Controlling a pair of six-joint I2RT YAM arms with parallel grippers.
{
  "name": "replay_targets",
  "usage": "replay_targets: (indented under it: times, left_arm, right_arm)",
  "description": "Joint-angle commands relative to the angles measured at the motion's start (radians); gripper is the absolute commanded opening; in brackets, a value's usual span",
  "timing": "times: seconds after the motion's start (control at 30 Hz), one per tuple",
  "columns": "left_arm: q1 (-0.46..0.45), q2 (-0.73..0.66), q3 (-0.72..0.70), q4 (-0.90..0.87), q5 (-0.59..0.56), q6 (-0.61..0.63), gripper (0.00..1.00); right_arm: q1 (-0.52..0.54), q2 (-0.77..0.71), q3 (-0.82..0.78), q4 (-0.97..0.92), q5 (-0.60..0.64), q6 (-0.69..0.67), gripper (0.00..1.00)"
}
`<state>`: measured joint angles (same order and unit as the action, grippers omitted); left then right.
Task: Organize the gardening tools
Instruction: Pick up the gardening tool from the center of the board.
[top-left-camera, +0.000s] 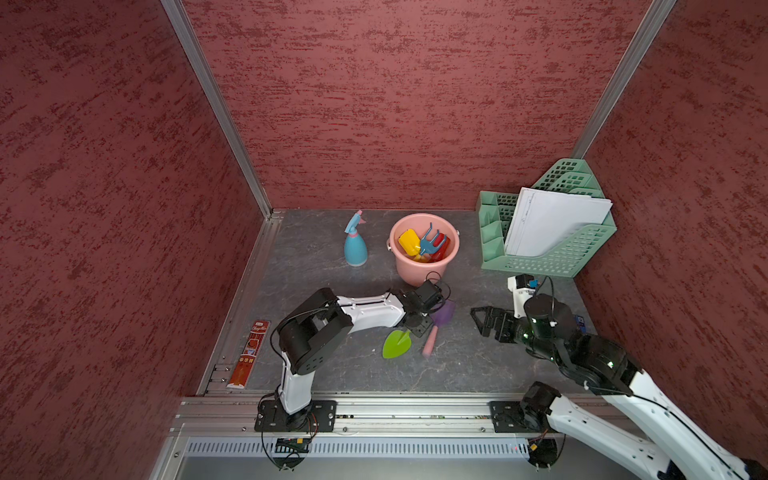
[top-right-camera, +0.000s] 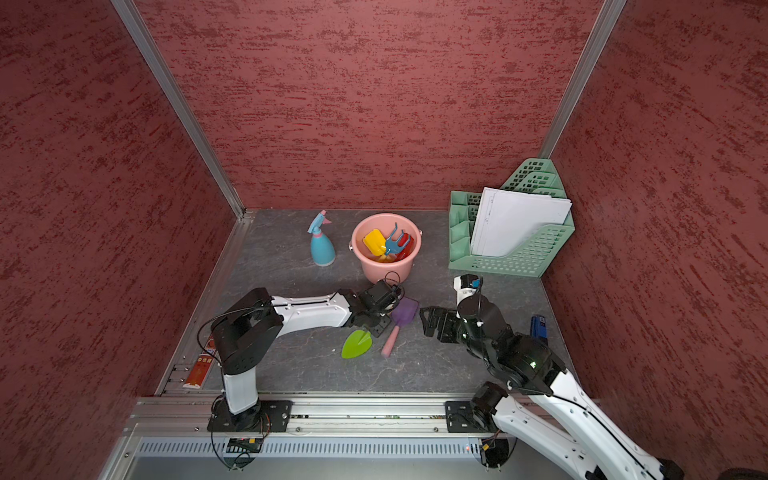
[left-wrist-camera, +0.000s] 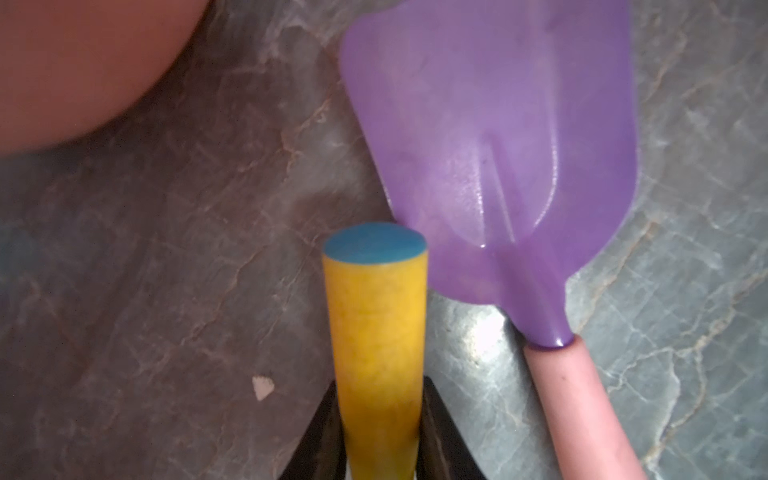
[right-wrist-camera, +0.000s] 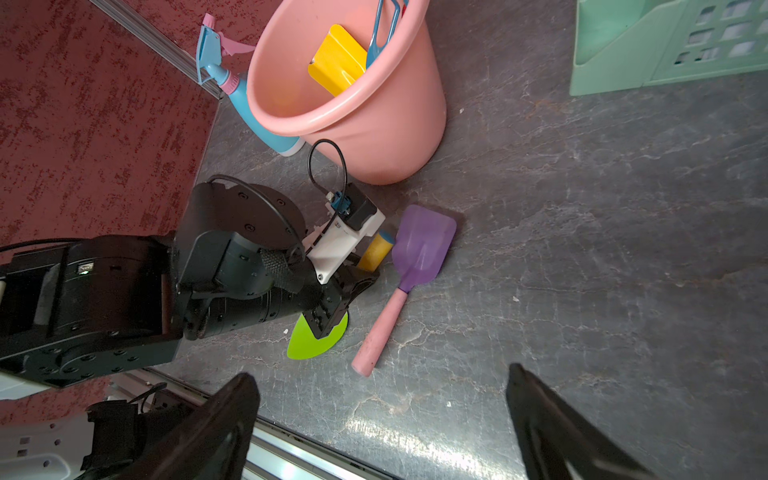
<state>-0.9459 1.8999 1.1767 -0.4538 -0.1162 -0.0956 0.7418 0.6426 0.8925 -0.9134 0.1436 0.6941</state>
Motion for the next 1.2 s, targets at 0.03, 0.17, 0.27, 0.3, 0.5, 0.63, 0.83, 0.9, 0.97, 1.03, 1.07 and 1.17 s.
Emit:
replay_targets:
  times: [0.03, 0.17, 0.27, 0.3, 0.5, 0.63, 0.83, 0.9, 0.97, 1.03, 1.07, 1.17]
  left_arm:
    - [0.015, 0.023, 0.009, -0.002, 0.018, -0.012, 0.10]
    - [0.018, 0.000, 0.006, -0.025, 0.008, -0.023, 0.00]
    - [0.016, -0.055, -0.007, -0.048, -0.006, -0.040, 0.00]
    - [0.016, -0.083, -0.013, -0.055, -0.014, -0.049, 0.00]
    - [0.004, -0.302, -0.031, -0.087, -0.091, -0.151, 0.00]
    - [0.006, -0.457, -0.038, -0.051, -0.133, -0.309, 0.00]
    - [0.006, -0.607, -0.040, -0.020, -0.309, -0.661, 0.00]
    - [0.005, -0.632, -0.041, -0.006, -0.352, -0.768, 0.00]
    - [0.004, -0.635, -0.022, -0.018, -0.395, -0.869, 0.00]
    - [0.002, -0.629, 0.000, -0.030, -0.425, -0.953, 0.00]
    - [0.000, -0.622, 0.013, -0.043, -0.439, -1.000, 0.00]
    - [-0.002, -0.597, 0.045, -0.079, -0.464, -1.120, 0.00]
  right_arm:
    - [-0.012, -0.008, -0.013, 0.006, 0.026, 0.011, 0.98]
    - [-0.012, -0.008, -0.013, 0.008, 0.025, 0.010, 0.98]
    - [-0.012, -0.006, -0.023, 0.020, 0.011, 0.012, 0.98]
    - [-0.012, -0.006, -0.027, 0.027, 0.003, 0.012, 0.99]
    - [-0.012, 0.008, -0.087, 0.109, -0.090, -0.006, 0.98]
    - [-0.012, 0.022, -0.132, 0.198, -0.163, -0.021, 0.98]
    - [-0.008, -0.001, -0.170, 0.339, -0.230, -0.062, 0.98]
    - [-0.007, -0.001, -0.173, 0.388, -0.246, -0.081, 0.98]
    - [-0.004, 0.009, -0.172, 0.444, -0.264, -0.106, 0.98]
    - [0.000, 0.033, -0.166, 0.497, -0.277, -0.129, 0.98]
    - [0.001, 0.048, -0.165, 0.533, -0.285, -0.142, 0.98]
    - [0.002, 0.092, -0.169, 0.629, -0.304, -0.167, 0.99]
